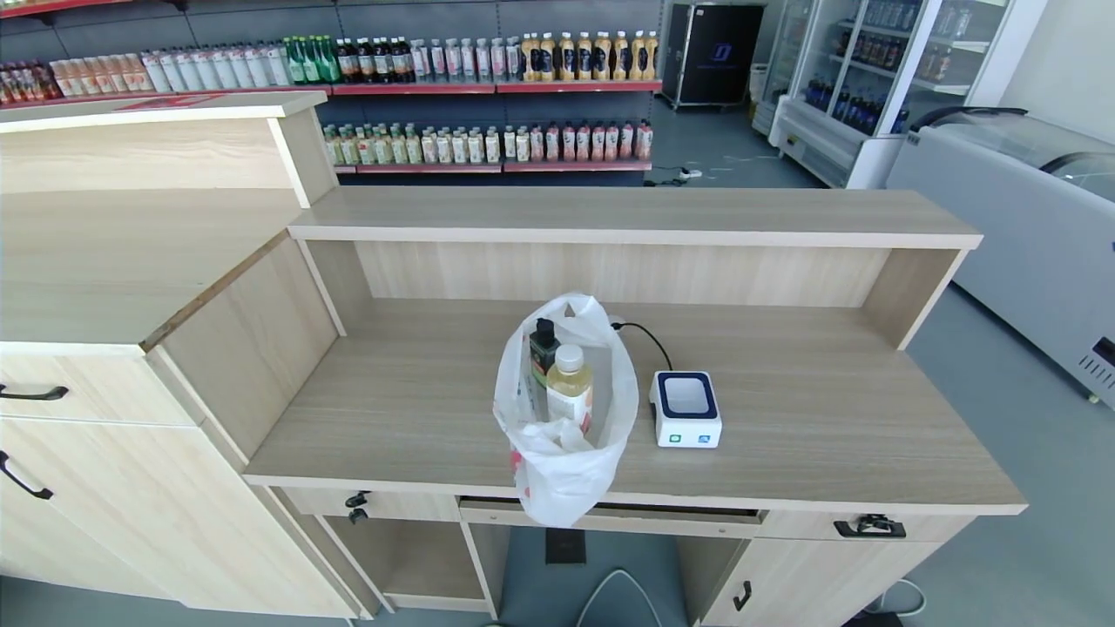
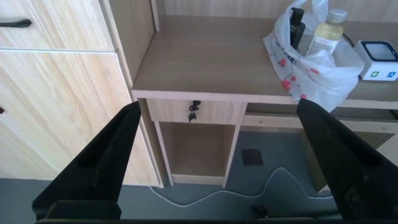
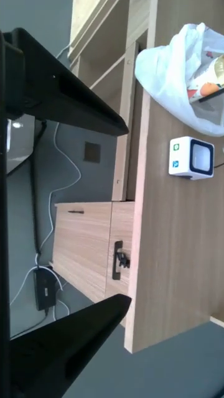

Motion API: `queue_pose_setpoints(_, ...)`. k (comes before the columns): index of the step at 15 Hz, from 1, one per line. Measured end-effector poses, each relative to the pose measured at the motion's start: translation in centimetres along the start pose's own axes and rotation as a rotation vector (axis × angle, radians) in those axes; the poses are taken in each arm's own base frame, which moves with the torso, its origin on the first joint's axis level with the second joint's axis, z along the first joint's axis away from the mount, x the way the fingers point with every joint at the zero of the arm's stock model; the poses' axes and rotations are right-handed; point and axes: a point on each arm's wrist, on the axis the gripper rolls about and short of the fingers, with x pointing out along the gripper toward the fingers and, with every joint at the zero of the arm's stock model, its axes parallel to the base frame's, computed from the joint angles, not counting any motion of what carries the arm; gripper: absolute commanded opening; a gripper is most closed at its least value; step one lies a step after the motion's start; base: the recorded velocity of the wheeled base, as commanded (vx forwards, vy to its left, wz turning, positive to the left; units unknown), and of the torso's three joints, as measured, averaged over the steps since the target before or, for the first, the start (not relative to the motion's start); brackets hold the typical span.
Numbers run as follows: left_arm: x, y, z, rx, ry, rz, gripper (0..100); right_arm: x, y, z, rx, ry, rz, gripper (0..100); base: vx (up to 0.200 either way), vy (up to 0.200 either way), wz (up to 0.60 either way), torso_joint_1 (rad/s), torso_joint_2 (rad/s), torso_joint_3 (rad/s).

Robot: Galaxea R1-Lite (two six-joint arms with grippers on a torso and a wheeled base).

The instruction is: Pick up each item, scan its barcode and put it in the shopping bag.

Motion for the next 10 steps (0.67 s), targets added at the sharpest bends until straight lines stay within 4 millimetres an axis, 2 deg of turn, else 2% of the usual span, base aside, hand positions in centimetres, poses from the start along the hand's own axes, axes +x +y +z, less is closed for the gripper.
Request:
queue_pose_setpoints(4,0.00,0.00,0.00,0.000,0.000,0.000,100,-0.54,0.01,-0.27,0.011,-0.069,0.010,100,0.000,0.000,0.00,0.000,0.00,0.000)
queue_pose_setpoints(10,0.00,0.00,0.00,0.000,0.000,0.000,100,-0.65,0.02,-0.33,0.010,-0.083,0.010,100,0.000,0.000,0.00,0.000,0.00,0.000)
